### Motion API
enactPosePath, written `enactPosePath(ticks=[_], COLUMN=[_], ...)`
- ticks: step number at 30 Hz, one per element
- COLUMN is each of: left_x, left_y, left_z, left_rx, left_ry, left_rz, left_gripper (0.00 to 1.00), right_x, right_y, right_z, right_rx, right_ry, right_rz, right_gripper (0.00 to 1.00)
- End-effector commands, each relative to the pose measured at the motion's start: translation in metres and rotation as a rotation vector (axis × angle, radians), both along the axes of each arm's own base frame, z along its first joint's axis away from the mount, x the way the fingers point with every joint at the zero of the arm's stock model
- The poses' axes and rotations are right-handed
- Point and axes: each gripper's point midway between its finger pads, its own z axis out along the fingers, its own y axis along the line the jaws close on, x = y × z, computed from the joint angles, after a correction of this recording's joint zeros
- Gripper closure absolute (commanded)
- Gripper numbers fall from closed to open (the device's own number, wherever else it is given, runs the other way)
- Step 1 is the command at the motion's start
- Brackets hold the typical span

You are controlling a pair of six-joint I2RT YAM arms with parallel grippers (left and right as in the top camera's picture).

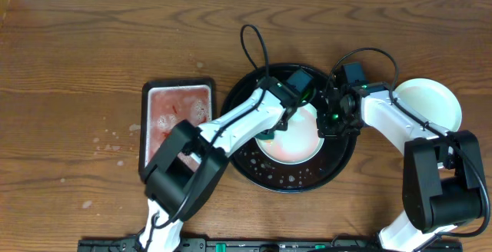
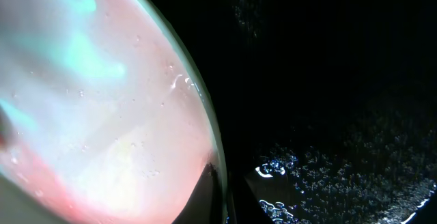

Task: Clean dirty plates on tray and stack at the side
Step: 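Scrub the green plate with the sponge while right gripper holds it, then return the sponge to the soapy basin with left gripper, then lift the green plate up on edge over the tray with right gripper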

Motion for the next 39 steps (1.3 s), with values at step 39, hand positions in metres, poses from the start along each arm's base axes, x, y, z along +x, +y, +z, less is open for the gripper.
enactPosePath(ticks=[39], left_x=[-0.046], left_y=[0.200], left_z=[0.079], left_rx=[-0.214], left_ry=[0.067], left_rz=[0.362], left_gripper=[0.54], right_x=[0.007], right_y=[-0.019], right_z=[0.174], right_rx=[-0.654], right_ry=[-0.727], right_rz=[0.080], right_gripper=[0.99])
